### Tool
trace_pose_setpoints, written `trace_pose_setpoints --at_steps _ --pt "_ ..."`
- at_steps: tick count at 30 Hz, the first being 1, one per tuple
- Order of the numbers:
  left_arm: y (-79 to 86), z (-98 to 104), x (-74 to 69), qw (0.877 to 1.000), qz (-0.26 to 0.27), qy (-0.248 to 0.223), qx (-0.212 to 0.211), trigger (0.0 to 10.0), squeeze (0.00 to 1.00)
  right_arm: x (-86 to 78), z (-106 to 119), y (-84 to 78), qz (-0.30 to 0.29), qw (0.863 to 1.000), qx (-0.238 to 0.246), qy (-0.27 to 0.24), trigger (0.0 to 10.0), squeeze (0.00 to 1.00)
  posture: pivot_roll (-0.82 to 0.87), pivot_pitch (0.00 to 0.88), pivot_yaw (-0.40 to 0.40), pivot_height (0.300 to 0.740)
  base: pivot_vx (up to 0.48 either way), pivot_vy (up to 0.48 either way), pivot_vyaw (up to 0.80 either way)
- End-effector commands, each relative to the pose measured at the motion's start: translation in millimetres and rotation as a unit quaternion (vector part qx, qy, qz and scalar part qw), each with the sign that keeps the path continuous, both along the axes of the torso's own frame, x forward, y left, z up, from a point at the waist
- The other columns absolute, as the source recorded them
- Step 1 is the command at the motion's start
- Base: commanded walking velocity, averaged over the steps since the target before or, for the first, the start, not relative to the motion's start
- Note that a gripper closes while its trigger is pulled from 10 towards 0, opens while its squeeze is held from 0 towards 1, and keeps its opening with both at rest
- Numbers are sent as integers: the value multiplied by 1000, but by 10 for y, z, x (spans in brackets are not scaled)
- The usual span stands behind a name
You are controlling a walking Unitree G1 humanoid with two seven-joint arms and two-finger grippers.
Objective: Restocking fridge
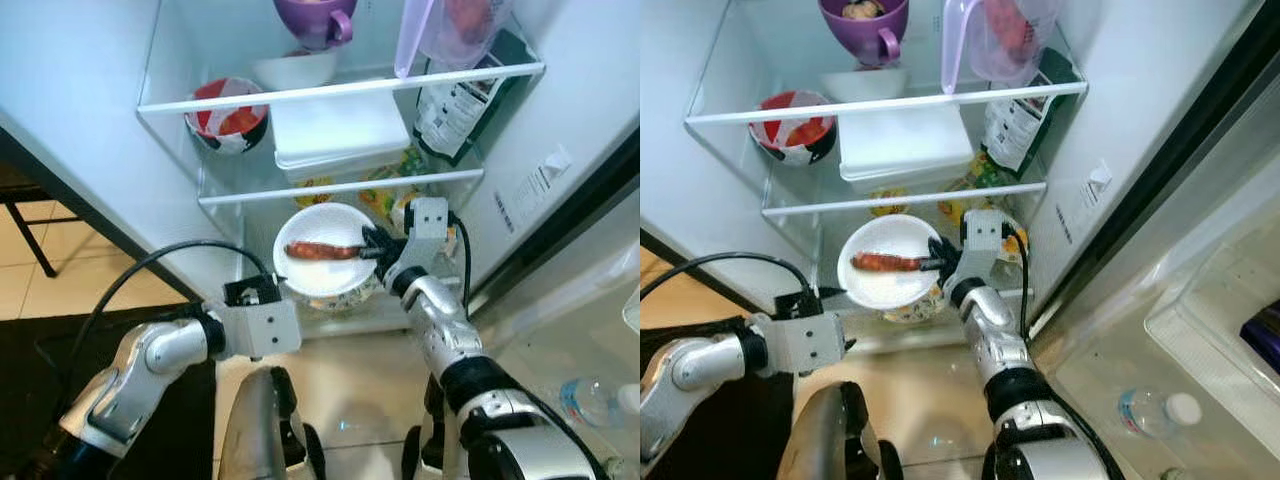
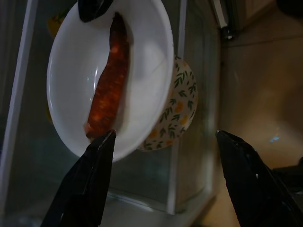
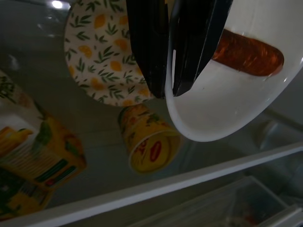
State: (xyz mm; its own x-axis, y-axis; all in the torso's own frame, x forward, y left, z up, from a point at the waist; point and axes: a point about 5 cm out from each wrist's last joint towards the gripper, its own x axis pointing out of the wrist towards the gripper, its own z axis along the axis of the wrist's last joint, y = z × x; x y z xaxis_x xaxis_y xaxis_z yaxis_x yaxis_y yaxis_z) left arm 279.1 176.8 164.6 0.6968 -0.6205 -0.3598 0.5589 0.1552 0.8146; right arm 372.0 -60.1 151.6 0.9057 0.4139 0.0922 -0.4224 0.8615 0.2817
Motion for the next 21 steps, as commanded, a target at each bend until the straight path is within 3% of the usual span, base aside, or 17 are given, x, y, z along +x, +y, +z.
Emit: trace_pose_setpoints --at_steps 1,4,7,10,11,12,13,21 --pt "5 -149 -18 999 -17 3 33 10000 0 -147 -92 318 39 998 39 24 10000 0 89 330 28 580 0 0 0" --pt "2 -202 30 998 -26 -13 51 10000 0 -156 -64 326 47 998 41 23 10000 0 85 329 29 580 0 0 0" --pt "-1 -286 83 998 -31 -16 59 8706 0 -169 -53 320 51 997 44 26 10000 0 82 329 29 580 0 0 0" --pt "-1 -305 96 998 -32 -18 60 8706 0 -174 -49 318 51 997 45 26 10000 0 82 329 29 580 0 0 0" --pt "-1 -317 105 997 -34 -21 64 7176 0 -177 -46 318 52 997 46 27 10000 0 79 330 30 580 0 0 0" --pt "-1 -317 105 997 -34 -21 64 7176 0 -177 -46 318 52 997 46 27 10000 0 79 330 30 580 0 0 0" --pt "-3 -315 124 997 -36 -29 65 0 0 -185 -41 317 54 997 44 27 10000 0 78 328 30 580 0 0 0" --pt "10 -309 173 996 -44 -52 59 0 0 -204 -75 292 56 997 30 33 10000 0 82 325 30 580 0 0 0"
